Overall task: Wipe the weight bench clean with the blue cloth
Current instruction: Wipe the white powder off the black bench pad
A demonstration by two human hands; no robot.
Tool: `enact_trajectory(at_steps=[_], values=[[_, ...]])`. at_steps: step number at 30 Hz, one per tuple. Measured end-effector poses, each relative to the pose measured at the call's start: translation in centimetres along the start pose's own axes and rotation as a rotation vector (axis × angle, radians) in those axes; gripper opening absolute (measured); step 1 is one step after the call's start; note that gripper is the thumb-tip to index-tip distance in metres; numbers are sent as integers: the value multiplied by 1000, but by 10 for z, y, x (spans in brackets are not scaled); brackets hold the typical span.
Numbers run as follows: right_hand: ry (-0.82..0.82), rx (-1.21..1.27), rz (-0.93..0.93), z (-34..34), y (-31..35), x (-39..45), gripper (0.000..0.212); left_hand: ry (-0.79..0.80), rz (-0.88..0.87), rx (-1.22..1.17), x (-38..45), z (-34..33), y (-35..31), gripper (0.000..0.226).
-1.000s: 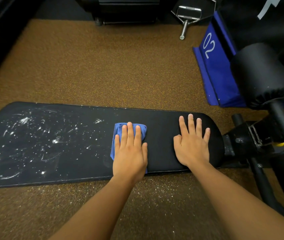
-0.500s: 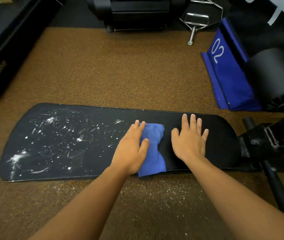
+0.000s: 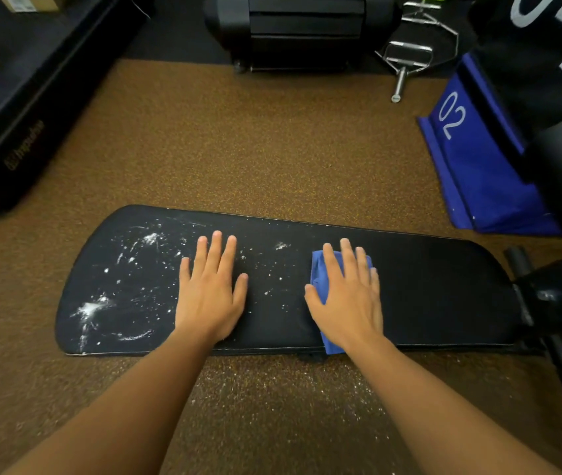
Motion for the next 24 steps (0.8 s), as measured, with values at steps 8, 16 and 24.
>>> enact_trajectory(at_steps=[8,16,24], values=[[40,-94,-106,-20,-3,2,75,65,19,20,2,-14,47,64],[-18,-40,-188,-17,1,54,56,43,30,7,2,-16,46,63],[9,-43,-73,-16,31,86,55,39,28,18,3,-17,48,61]])
Point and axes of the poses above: each hand's wrist, its own x-axis towards the middle knuckle, its own z-axis out of the back of the hand, y = z × x, the point moved 4 cm from there along x, towards the middle knuckle, and after that the axes turned 6 degrees about y, right-handed, at the moved point
